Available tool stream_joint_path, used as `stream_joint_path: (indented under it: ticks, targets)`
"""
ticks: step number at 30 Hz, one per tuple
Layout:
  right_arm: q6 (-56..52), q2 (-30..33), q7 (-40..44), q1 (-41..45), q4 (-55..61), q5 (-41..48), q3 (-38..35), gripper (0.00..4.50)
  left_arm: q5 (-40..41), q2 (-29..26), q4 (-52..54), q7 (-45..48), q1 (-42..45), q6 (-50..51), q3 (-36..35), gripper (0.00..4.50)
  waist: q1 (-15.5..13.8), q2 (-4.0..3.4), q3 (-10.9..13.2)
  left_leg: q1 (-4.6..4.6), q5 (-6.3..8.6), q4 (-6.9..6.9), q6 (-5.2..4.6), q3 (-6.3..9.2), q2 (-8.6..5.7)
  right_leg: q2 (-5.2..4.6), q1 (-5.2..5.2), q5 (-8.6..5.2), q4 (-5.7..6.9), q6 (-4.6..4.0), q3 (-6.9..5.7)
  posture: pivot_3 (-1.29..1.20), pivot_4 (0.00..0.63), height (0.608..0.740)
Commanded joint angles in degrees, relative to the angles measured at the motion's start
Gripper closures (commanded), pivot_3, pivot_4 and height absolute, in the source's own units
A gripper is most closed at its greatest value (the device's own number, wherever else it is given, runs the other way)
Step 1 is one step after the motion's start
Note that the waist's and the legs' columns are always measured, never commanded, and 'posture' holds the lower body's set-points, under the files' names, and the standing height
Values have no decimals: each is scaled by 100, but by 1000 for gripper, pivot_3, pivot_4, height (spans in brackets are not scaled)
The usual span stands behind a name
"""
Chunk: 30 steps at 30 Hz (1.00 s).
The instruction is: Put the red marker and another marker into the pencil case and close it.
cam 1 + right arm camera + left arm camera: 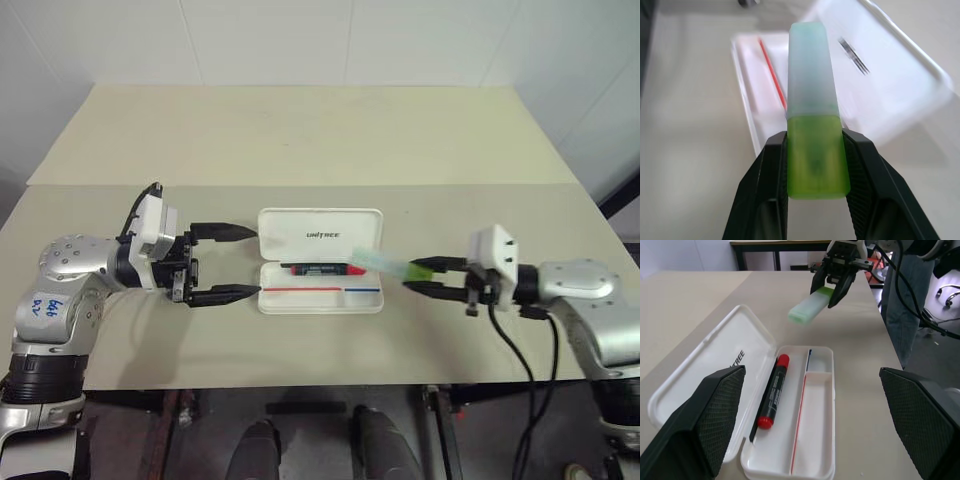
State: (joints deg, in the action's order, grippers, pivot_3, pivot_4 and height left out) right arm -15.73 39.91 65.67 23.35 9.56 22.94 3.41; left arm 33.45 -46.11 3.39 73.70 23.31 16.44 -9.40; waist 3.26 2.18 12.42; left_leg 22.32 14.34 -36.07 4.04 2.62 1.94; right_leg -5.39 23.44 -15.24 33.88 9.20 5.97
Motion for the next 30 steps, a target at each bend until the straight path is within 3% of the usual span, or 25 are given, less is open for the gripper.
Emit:
stream_joint_path:
  ticks: [1, 12, 30]
  targets:
    - [13, -432, 50, 388, 1, -144, 583, 3392, -41, -250, -57, 171, -131, -233, -319, 0, 17, -1, 0, 0, 0, 2, 0, 0, 0, 0, 3, 0, 2, 0, 0, 0, 150, 740]
    - [310, -1418, 178, 1240, -1114, -728, 1451, 3392, -206, -616, -379, 486, -601, -615, -516, 0, -8, -3, 2, 3, 2, 8, 1, 1, 1, -1, 11, -1, 9, -1, -6, 0, 150, 740]
    - [1065, -1873, 568, 1589, -2457, -1310, 1648, 3392, -125, -569, -74, 251, -754, -480, -574, 0, 26, -4, 2, -1, 2, 10, 2, 1, 4, 2, 16, 8, 26, 16, -8, 0, 150, 740]
